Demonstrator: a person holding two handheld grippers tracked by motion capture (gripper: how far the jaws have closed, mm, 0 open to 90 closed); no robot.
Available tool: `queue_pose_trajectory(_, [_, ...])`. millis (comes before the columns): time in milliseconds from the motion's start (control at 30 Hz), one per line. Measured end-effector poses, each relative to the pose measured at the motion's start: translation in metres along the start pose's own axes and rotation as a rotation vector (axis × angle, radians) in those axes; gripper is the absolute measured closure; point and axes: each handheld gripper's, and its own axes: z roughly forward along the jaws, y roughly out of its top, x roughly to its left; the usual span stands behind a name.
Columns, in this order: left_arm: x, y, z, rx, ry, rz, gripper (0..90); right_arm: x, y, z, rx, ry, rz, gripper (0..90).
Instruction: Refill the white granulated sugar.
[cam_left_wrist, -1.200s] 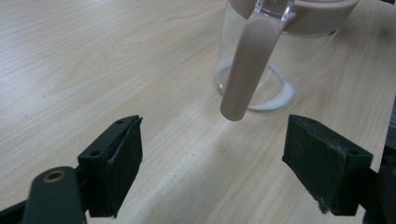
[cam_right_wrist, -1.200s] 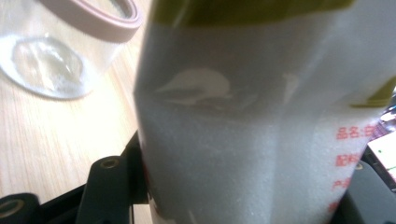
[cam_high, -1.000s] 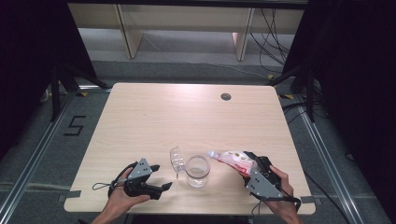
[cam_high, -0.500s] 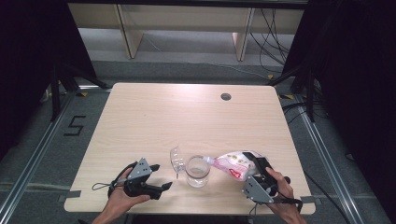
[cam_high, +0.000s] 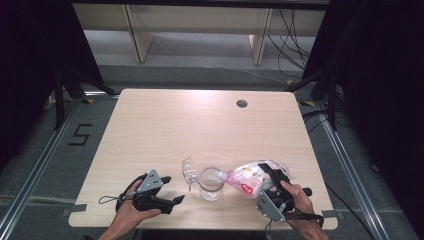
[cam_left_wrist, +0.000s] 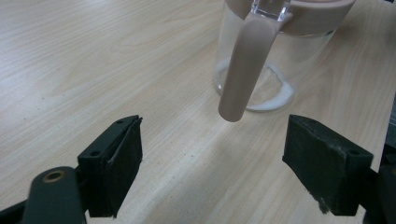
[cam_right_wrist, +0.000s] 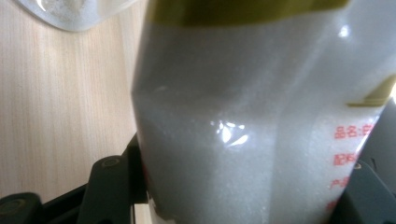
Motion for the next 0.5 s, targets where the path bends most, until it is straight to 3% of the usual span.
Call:
queue_pose_trajectory(67, [-0.0005,-0.0001,0.0006,-0.005,-0.001,-0.007,19.1,0.0006,0.0011,0.0000,0.011,-0.006,-0.022,42.3])
queue_pose_trajectory(100, [0.0000,0.0000,0.0001,0.000,0.000,0.000,19.1,-0.0027,0.0025,0.0006,-0.001,-0.014,-0.083,42.4])
queue_pose_trajectory(133, [0.0003,0.0001,0.0000,0.001,-0.001,0.008,19.1,-0.0024,0.0028,0.0007,-0.001,-0.010,-0.084,42.4])
queue_pose_trajectory(167, [-0.0003,0.0000,0.0005,-0.005,-0.001,0.000,19.1,0.0018,0.0022,0.0004,0.012,-0.004,-0.032,42.4])
queue_pose_trajectory(200, [-0.0003,0.0000,0.0005,-0.005,-0.001,0.000,19.1,0.0018,0.0022,0.0004,0.012,-0.004,-0.032,42.4])
queue_pose_trajectory(233, [0.0000,0.0001,0.0003,0.000,-0.001,0.005,19.1,0.0022,0.0028,0.0001,0.020,-0.012,-0.046,42.4])
queue_pose_trajectory(267, [0.0000,0.0001,0.0003,0.000,-0.001,0.005,19.1,-0.0004,0.0043,0.0008,0.013,-0.025,-0.109,42.5])
queue_pose_trajectory(400, [0.0002,0.0002,0.0004,-0.001,-0.002,0.005,19.1,0.0031,0.0053,-0.0006,0.036,-0.031,-0.096,42.5])
queue_pose_trajectory(433, [0.0002,0.0000,0.0007,-0.002,-0.007,0.006,19.1,0.0029,0.0065,-0.0005,0.040,-0.041,-0.133,42.6])
queue_pose_trajectory(500, [0.0000,0.0001,0.0009,-0.003,-0.008,0.005,19.1,0.0035,0.0071,0.0002,0.036,-0.037,-0.143,42.7])
